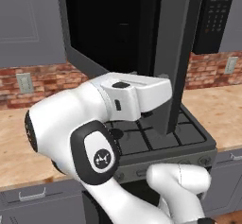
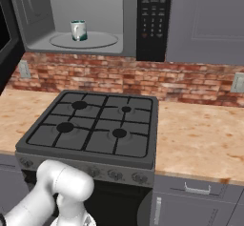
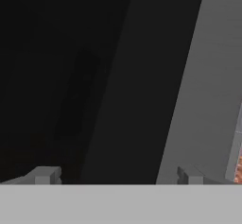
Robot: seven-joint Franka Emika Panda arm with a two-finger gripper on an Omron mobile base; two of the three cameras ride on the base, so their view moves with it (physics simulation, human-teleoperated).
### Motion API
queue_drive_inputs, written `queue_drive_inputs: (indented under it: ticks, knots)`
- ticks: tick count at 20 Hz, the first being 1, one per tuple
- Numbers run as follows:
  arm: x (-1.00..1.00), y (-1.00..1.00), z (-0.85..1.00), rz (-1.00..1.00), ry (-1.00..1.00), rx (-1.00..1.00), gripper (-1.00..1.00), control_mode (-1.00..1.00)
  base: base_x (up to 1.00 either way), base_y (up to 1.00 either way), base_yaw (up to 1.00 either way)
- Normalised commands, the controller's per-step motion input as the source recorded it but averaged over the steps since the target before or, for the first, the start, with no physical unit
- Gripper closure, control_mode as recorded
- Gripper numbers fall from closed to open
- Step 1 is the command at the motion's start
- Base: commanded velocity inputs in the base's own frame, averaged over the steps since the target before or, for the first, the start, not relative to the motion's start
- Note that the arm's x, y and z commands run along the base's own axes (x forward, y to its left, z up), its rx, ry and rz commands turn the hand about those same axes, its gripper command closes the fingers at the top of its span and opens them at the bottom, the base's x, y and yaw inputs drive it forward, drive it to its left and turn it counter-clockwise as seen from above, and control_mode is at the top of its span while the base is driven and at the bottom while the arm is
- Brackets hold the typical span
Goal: Pick the mug from the counter and place it inside the microwave. Then close the microwave.
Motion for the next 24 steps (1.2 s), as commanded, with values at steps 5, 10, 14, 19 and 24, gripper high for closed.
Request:
queue_drive_inputs:
  ticks: [5,10,14,19,24]
  knots:
    - [0.08,-0.53,0.02,0.06,0.00,0.02,-1.00,-1.00,0.00,0.00,0.00]
    - [0.15,-0.53,0.01,0.05,0.00,0.02,-1.00,-1.00,0.00,0.00,0.00]
    - [0.16,-0.54,0.03,0.05,0.00,0.03,-1.00,-1.00,0.00,0.00,0.00]
    - [0.19,-0.52,0.05,0.05,0.00,0.03,-1.00,-1.00,0.00,0.00,0.00]
    - [0.26,-0.43,0.11,0.05,0.00,0.04,-1.00,-1.00,0.00,0.00,0.00]
